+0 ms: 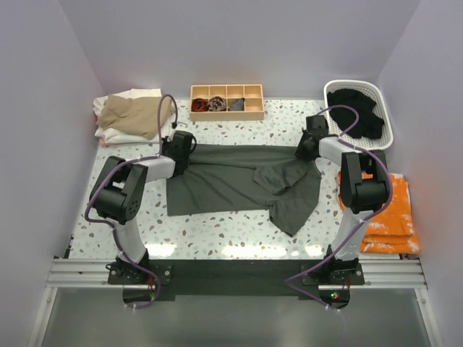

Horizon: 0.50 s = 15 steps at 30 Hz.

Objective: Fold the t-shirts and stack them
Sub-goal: Fold the flattened tshirt in 1/3 of the way

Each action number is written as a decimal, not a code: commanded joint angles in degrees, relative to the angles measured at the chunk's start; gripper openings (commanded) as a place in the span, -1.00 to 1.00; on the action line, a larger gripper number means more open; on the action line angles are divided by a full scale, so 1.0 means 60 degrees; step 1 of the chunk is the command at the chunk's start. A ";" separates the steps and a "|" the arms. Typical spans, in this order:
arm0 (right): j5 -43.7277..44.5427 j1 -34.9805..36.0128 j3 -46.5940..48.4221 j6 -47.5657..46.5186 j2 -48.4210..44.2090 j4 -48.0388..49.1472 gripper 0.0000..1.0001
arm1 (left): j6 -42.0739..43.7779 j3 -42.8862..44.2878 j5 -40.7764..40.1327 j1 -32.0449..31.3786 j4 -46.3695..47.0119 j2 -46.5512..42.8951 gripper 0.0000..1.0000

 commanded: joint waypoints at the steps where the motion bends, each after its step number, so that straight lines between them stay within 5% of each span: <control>1: -0.0070 0.0025 0.0038 0.0004 0.0506 -0.0632 -0.53 | 0.1164 -0.0105 -0.2057 -0.0222 0.1553 -0.0059 -1.00; 10: -0.0041 0.0025 0.0097 0.0019 0.0579 -0.0661 -0.53 | 0.1913 -0.0150 -0.2233 -0.0501 0.2771 -0.0703 -1.00; 13: -0.0056 0.0025 0.0155 0.0004 0.0609 -0.0720 -0.53 | 0.1811 -0.0354 -0.2410 -0.0619 0.2713 -0.0717 -0.74; 15: -0.0056 0.0025 0.0185 -0.0011 0.0624 -0.0764 -0.53 | 0.1621 -0.0602 -0.2600 -0.0721 0.2683 -0.0819 -0.77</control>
